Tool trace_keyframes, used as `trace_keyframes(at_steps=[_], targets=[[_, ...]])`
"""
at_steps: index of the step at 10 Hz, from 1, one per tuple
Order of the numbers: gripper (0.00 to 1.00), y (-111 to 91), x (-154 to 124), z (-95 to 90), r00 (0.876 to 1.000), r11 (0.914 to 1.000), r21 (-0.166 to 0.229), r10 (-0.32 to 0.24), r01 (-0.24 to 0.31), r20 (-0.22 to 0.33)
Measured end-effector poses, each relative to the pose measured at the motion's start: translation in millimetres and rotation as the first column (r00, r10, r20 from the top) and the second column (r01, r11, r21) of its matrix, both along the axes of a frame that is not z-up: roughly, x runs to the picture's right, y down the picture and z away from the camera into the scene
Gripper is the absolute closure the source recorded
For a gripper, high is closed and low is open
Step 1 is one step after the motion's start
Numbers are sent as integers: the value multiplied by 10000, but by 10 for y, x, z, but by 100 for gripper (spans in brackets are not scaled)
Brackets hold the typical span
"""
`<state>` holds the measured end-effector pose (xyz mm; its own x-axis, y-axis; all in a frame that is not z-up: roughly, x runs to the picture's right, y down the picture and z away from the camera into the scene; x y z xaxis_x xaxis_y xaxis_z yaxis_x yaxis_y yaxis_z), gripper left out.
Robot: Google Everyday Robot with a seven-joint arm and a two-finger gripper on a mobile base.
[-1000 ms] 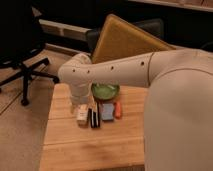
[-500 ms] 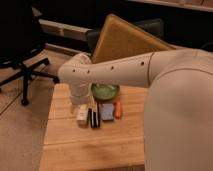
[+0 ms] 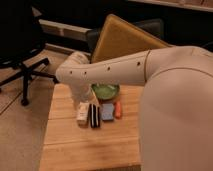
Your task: Stand the bottle upright
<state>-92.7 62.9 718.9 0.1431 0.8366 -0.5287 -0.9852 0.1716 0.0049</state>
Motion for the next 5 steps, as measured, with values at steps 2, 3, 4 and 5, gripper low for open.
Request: trace_keyframes(at_steps=[2,3,4,5], targets=[[35,-524,-60,90,9947,9822,1631,-988,926,301],[35,-816,-81,117,9887,9603,2461,-1450,1311,392],[35,-960,-99,122,9848,9463,2866,-1684,1494,426],[35,-1027,-118,123,9827,9390,3060,-1792,1569,460]])
